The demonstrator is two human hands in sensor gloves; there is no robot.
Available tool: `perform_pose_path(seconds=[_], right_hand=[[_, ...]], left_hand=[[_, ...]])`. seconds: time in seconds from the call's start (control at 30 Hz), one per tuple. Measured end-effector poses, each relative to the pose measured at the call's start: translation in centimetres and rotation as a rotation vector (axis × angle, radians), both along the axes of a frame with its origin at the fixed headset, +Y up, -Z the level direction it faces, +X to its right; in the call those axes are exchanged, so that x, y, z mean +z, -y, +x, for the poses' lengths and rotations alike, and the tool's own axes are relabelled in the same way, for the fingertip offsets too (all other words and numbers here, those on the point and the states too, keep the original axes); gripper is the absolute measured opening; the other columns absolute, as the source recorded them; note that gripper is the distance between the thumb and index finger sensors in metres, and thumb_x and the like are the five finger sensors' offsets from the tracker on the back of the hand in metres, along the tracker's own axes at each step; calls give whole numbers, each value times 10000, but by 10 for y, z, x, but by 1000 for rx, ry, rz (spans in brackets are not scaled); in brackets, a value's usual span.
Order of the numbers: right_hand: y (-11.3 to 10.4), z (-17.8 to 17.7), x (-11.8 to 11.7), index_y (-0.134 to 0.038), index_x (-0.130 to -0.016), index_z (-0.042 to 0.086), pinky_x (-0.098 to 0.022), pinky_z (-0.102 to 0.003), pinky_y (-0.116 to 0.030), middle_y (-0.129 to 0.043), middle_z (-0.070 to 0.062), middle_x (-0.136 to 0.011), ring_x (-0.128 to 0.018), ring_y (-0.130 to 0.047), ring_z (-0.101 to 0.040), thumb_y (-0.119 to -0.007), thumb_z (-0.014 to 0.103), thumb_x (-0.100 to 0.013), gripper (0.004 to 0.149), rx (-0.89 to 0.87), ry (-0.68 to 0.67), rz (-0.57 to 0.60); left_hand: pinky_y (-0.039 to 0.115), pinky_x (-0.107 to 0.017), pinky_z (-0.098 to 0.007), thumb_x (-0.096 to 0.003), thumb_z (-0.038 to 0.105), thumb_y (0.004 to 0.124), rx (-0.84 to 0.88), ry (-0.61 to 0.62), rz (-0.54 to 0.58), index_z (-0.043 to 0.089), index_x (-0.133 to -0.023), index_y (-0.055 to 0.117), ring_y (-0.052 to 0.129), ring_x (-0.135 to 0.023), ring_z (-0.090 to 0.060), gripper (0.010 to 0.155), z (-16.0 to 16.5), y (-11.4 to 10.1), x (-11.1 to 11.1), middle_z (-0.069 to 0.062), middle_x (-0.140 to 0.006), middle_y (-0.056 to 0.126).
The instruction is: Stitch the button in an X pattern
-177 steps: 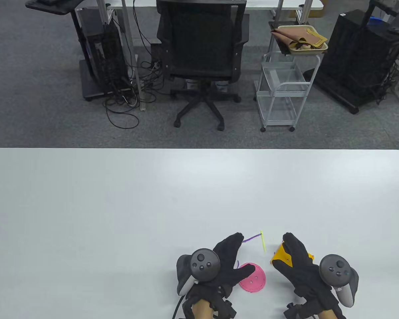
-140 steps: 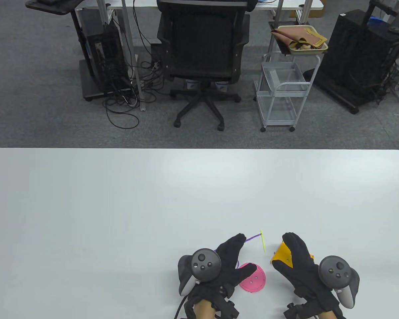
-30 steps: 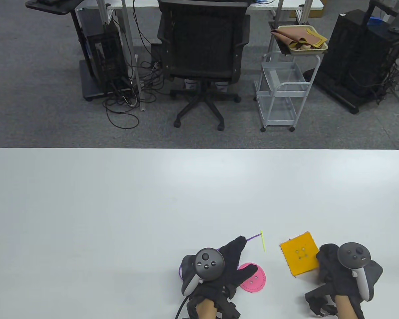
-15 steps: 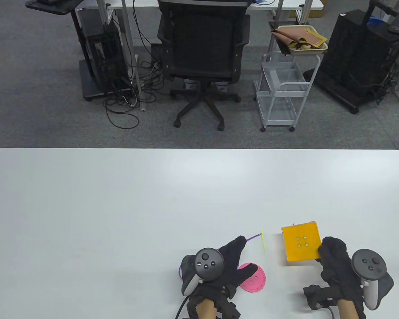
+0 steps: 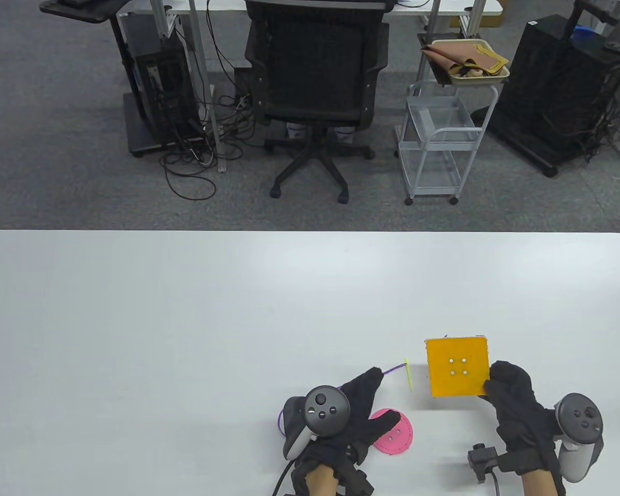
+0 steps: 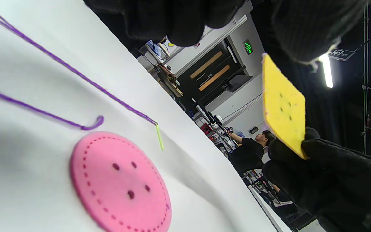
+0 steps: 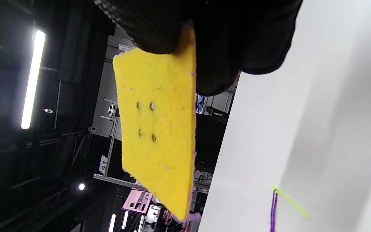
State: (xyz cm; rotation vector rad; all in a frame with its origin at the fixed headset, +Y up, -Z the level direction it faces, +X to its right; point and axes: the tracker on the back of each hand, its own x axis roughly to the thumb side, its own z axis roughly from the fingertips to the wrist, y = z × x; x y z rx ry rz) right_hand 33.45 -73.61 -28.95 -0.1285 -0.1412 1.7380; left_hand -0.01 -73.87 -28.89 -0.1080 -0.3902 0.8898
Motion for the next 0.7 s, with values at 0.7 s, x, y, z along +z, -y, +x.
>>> perform_pose_path(seconds=[0.7], right_hand=[[13, 0, -1, -544, -866, 287, -708, -473, -694, -818, 39, -892, -828, -827, -228, -652, 199, -534, 361, -221, -2, -60]], left_hand=[[288, -760, -571, -521, 278, 735, -307, -54, -39, 219, -1102, 485, 381, -1084, -398, 636, 26, -6, -1, -72, -1175, 425]])
